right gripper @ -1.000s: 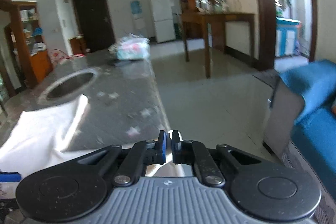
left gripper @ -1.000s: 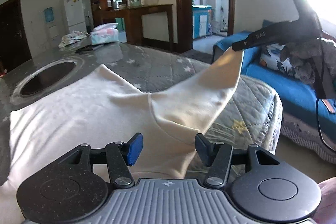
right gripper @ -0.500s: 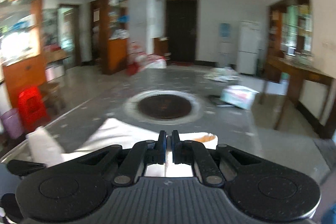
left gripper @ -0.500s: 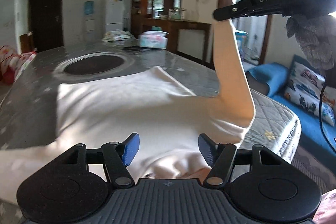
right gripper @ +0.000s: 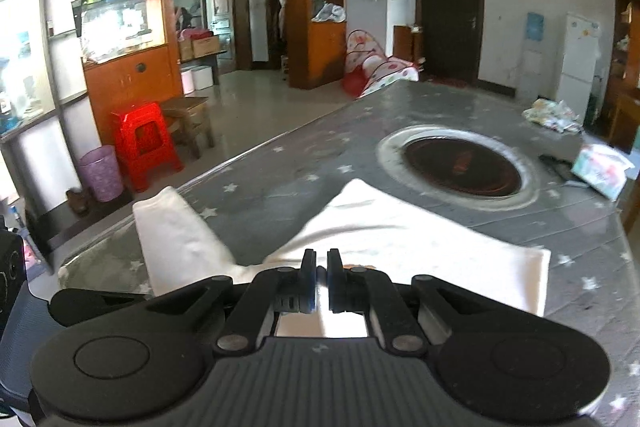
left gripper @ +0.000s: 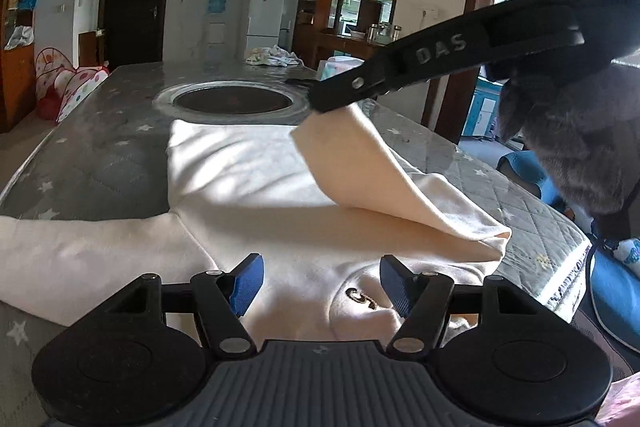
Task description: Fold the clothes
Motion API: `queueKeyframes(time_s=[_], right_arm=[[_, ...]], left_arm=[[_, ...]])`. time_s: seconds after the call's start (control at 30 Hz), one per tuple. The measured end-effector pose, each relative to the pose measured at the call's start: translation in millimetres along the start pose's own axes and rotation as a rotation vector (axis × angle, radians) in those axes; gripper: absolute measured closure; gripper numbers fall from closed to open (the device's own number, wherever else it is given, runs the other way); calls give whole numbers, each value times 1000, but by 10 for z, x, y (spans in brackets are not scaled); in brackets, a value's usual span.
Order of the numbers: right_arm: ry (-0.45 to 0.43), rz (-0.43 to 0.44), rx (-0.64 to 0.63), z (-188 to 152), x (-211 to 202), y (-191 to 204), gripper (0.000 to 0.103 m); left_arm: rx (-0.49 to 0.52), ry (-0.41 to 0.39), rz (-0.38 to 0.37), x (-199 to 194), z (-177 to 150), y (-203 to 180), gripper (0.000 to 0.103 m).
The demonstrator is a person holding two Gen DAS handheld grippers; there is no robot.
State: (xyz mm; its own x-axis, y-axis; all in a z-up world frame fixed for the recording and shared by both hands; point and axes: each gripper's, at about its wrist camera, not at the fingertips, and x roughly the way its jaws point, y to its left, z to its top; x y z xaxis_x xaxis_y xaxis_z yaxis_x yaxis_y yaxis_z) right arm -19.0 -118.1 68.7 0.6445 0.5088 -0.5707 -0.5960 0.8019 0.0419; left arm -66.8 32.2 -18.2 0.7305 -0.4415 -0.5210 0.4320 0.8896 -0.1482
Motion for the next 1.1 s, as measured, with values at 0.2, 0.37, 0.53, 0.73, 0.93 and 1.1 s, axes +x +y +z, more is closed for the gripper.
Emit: queueKeyframes(time_s=[0.2, 0.37, 0.53, 0.73, 0.93, 1.1], right_arm=[[-9, -5, 7, -15, -53, -52, 83], [7, -97, 21, -142, -263, -383, 73], [85, -226, 54, -550, -443, -810, 58], [160, -293, 173, -1054, -522, -1120, 53], [127, -280, 227, -1218, -661, -1173, 47], [105, -252, 229, -1238, -759, -1117, 42]], left_arm=[[-1, 5, 6, -13, -10, -6, 35], [-6, -1, 12, 13, 35, 10, 35], [-7, -2, 13, 103, 103, 8, 36], [-12, 19, 33, 221, 161, 0, 44], [-10, 59, 59, 337, 164, 13, 50], [16, 71, 82, 394, 166, -11, 67]])
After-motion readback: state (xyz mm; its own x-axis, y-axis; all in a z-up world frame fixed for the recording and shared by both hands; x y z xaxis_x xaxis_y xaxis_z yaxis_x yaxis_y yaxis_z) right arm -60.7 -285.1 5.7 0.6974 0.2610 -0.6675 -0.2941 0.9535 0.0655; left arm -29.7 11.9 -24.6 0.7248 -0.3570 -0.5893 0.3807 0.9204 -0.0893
